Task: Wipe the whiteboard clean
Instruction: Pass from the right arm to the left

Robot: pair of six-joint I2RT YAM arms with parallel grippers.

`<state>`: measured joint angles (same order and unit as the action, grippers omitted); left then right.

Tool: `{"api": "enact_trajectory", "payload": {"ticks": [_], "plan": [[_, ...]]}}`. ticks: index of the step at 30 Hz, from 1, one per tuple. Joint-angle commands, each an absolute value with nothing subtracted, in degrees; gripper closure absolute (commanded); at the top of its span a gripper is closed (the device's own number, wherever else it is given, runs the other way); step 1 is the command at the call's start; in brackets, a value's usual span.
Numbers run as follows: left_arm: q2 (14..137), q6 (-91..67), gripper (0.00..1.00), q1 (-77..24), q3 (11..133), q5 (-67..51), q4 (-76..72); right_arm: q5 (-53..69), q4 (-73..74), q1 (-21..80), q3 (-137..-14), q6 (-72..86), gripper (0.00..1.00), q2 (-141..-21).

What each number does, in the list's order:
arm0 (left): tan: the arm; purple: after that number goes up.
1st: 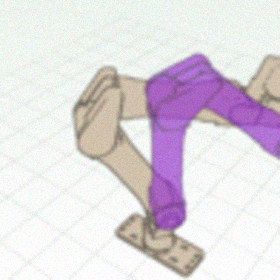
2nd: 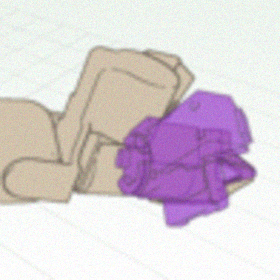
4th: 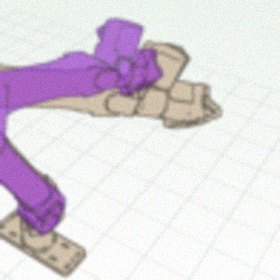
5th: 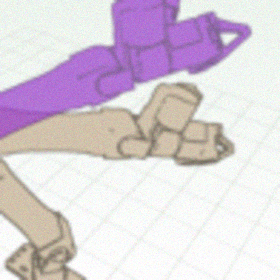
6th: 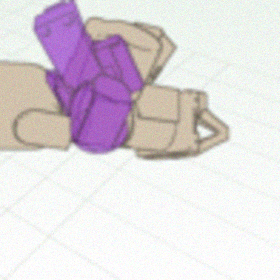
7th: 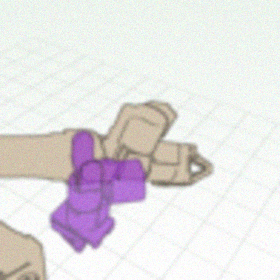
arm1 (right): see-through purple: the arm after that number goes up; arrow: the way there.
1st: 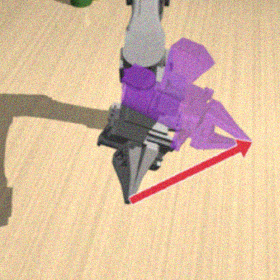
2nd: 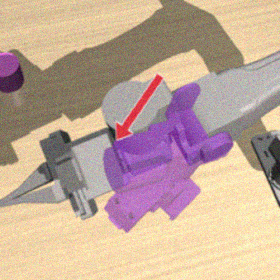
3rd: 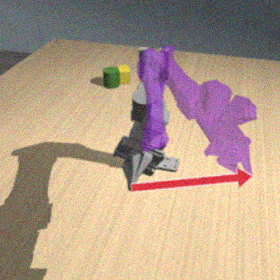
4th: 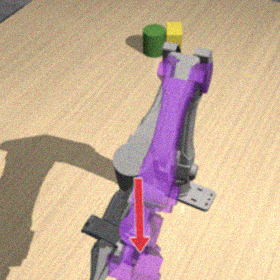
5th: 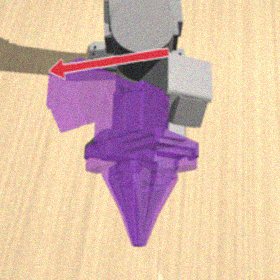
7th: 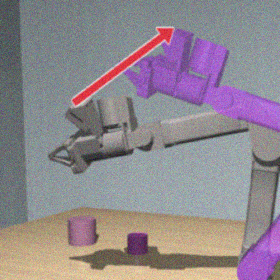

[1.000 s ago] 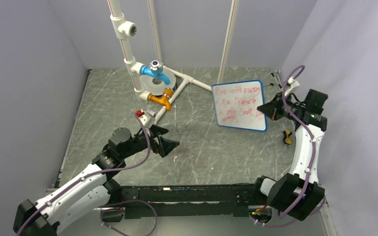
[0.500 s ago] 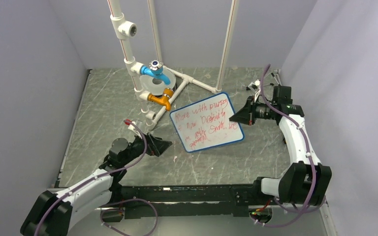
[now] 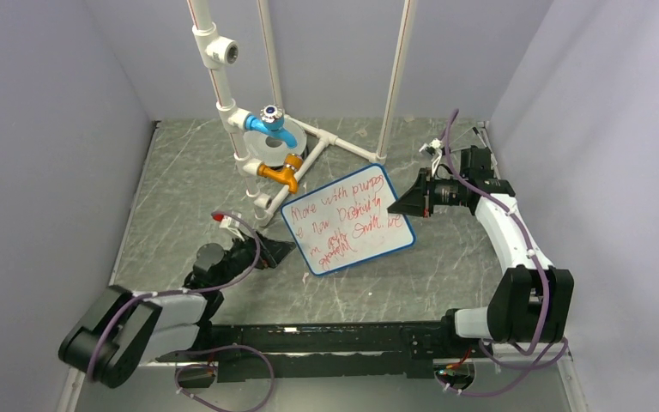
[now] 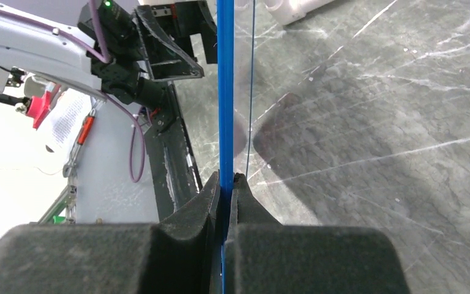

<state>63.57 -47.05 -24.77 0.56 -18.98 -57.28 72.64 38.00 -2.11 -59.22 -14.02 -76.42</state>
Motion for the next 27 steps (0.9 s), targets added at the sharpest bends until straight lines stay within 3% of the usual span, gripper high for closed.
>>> {"api": "enact_trajectory", "payload": {"ticks": [1,8,15,22,27], "plan": [[71.25,-49.82,0.07,-24.4,0.0,-19.93,-73.31,81.53,32.56,-1.59,-60.88,-10.45,1.0,-75.43],[90.34,-56.45,0.2,-24.41,2.69,-25.69,-95.51,83.59,34.77,-0.93,-63.47,-9.38,1.0,-74.42],[85.55,-55.31,0.27,-24.95,3.81,-29.88,-95.45,83.55,34.04,-0.86,-61.17,-6.79,1.0,-71.83],[83.17,-56.98,0.61,-25.53,6.06,-35.74,-95.54,83.13,26.02,-0.95,-57.4,2.3,1.0,-69.54],[77.1,-57.42,0.97,-25.57,4.3,-36.26,-95.41,76.18,26.74,-1.46,-57.5,1.79,1.0,-69.75]]}}
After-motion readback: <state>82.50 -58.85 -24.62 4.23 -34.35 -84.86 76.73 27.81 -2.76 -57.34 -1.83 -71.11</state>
